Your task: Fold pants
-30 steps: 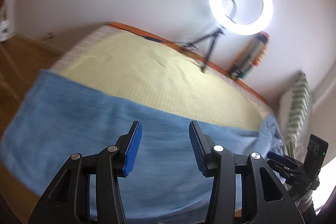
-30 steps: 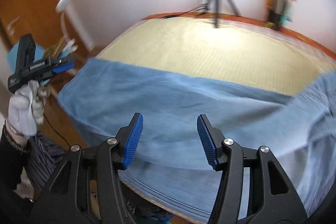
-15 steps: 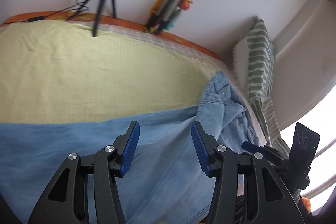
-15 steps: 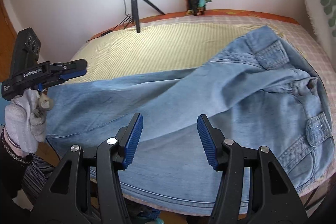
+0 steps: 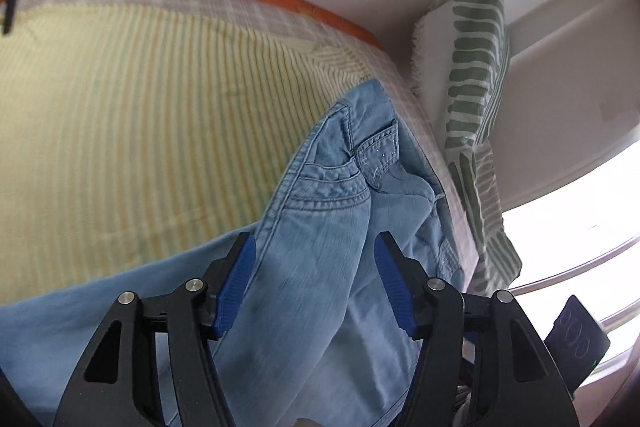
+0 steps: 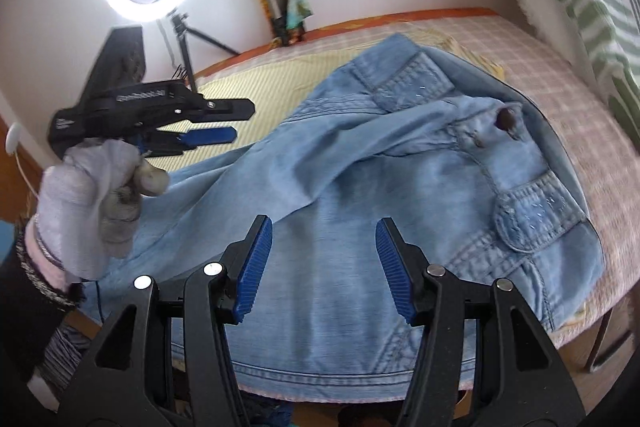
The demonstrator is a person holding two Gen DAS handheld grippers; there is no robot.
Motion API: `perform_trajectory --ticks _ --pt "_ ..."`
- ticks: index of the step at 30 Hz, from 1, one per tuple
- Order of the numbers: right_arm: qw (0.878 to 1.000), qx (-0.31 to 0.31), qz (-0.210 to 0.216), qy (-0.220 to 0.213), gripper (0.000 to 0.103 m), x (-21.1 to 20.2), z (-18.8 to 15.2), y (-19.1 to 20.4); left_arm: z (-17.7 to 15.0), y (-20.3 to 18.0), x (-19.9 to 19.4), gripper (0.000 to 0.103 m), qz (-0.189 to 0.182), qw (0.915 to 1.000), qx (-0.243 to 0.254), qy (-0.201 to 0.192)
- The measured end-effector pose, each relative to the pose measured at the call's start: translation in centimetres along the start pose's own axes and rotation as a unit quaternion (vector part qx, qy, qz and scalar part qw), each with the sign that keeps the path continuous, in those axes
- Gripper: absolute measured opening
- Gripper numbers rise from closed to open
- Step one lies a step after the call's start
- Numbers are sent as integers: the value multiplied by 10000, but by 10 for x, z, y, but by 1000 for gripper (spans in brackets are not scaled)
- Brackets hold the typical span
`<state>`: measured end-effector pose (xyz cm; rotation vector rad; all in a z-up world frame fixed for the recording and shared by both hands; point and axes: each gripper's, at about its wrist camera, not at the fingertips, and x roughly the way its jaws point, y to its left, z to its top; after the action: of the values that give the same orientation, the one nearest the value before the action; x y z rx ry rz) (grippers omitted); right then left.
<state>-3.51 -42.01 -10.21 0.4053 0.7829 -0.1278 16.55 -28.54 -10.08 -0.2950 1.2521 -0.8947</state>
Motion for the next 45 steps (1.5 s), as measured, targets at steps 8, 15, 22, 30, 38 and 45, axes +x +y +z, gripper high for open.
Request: perform_trajectory --ticks 8,15,22,30,38,45 --pt "9997 83 -149 -169 57 -15 0 -20 26 7 41 61 -3 9981 -594 146" --pt "9992 200 -233 -243 57 -22 1 -32 32 14 45 61 75 9978 -653 112" --pt "9980 423 -368 -308 57 -27 4 -45 26 -15 53 30 106 9999 53 119" --pt "9930 1132 14 -322 57 -31 17 -71 4 -64 30 16 107 9925 1186 -274" --pt "9859 1575 542 -165 60 -17 94 -93 -43 -107 30 16 -32 9753 2195 -253" --pt "9851 1596 586 243 67 10 133 -77 -73 -126 43 16 56 9587 2845 -64"
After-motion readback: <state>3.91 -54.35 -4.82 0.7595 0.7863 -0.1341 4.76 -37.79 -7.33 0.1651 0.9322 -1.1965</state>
